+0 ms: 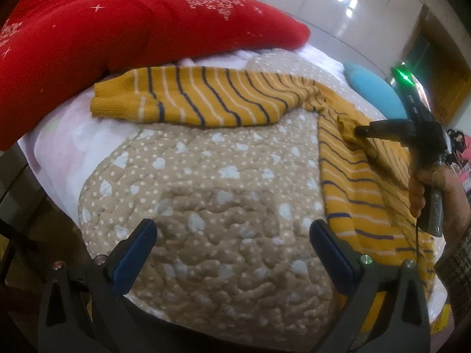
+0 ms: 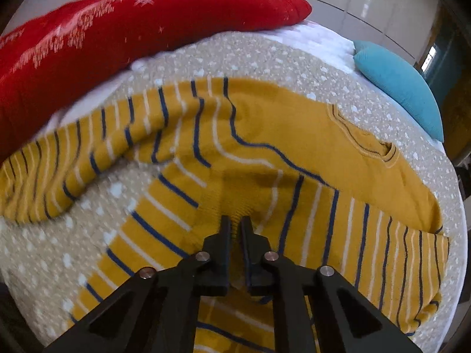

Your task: Fold small clothes

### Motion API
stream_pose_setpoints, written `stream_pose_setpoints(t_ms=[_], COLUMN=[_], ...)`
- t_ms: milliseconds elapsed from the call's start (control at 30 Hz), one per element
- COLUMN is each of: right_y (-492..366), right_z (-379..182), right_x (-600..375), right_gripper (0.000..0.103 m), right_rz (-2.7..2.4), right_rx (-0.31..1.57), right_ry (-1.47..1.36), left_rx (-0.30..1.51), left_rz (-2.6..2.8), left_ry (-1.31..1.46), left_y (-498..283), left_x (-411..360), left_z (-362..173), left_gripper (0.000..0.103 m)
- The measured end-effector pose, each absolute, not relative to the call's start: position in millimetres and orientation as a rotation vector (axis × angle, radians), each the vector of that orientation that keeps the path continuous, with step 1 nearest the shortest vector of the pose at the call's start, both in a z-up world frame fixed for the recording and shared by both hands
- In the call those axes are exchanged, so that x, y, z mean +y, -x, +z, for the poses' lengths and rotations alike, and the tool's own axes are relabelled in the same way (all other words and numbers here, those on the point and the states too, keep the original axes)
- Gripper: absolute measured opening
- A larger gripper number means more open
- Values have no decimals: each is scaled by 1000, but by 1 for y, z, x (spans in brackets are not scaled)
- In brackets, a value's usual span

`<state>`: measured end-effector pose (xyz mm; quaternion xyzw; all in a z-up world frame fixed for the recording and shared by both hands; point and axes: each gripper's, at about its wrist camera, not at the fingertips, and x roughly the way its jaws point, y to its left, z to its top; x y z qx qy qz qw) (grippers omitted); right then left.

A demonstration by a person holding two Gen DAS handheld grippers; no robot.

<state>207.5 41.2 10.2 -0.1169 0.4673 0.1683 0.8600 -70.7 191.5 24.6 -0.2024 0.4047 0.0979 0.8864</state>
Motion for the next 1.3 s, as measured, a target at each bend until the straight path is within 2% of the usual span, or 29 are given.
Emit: stream_pose_setpoints(t_ms=[333,500,567,633,700,967,1267,1300], right_y=[-205,-170,-149,-126,-105,-48,-42,-44], right_z=[9,40,47,49,50,31,8,7], right_x=[69,95,122,150,177,269,323,327], right_gripper=[6,9,18,41,47,49,50,47], right_rz=[307,406,525,639,740,903,888,884], right_rx=[940,850,850,851,839,774,749,756], right_ry=[341,343,373,407,433,619,705,696], left_rx=[803,801,796,786,776,756,775,775], left_rz=[315,418,450,470,486,507,523,524], left_ry=[474,526,564,583,586,617,633,631], left_y=[95,113,121,128,134,149,154,155], left_x=[235,268,282,291,296,309,317,316], left_z=[26,18,16,16,17,18,13,14], left_gripper=[103,103,103,103,103,103,103,103])
